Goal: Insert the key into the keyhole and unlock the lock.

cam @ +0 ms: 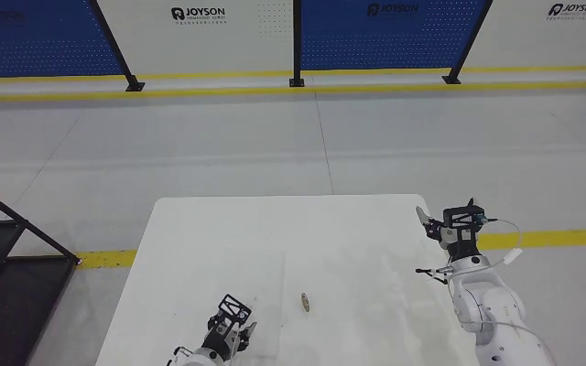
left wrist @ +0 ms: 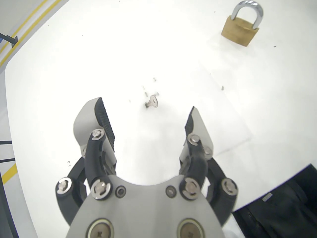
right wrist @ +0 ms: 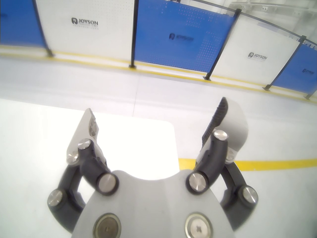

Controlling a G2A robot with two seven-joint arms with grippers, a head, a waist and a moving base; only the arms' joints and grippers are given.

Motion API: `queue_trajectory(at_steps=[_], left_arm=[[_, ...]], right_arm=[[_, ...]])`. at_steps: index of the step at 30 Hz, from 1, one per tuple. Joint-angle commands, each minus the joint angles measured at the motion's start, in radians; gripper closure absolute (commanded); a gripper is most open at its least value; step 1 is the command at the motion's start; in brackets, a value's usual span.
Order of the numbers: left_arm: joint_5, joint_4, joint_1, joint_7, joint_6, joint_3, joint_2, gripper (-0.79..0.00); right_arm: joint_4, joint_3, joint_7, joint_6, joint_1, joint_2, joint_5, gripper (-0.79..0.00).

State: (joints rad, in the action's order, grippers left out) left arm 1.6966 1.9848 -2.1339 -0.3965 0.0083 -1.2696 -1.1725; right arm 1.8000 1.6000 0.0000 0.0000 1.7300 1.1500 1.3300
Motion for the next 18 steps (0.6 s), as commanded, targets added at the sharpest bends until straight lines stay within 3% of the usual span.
queue_trajectory(at_steps=[1, 5, 6, 18], left_arm=[[-0.002, -0.031, 0.033, -0.005, 0.016, 0.021, -0.004, -0.57], [-0.006, -0.063, 0.068, -0.018, 0.03, 0.047, -0.01, -0.465], [-0.005, -0.068, 0.074, -0.021, 0.03, 0.052, -0.011, -0.382], [0.001, -0.103, 0.109, -0.043, 0.044, 0.074, -0.016, -0.323]], right_arm=[[0.0, 0.0, 0.0, 0.0, 0.0, 0.0, 0.0, -0.785], [0.0, 0.0, 0.0, 0.0, 0.0, 0.0, 0.0, -0.785], [0.0, 0.0, 0.0, 0.0, 0.0, 0.0, 0.0, -0.785], [0.0, 0.0, 0.0, 0.0, 0.0, 0.0, 0.0, -0.785]])
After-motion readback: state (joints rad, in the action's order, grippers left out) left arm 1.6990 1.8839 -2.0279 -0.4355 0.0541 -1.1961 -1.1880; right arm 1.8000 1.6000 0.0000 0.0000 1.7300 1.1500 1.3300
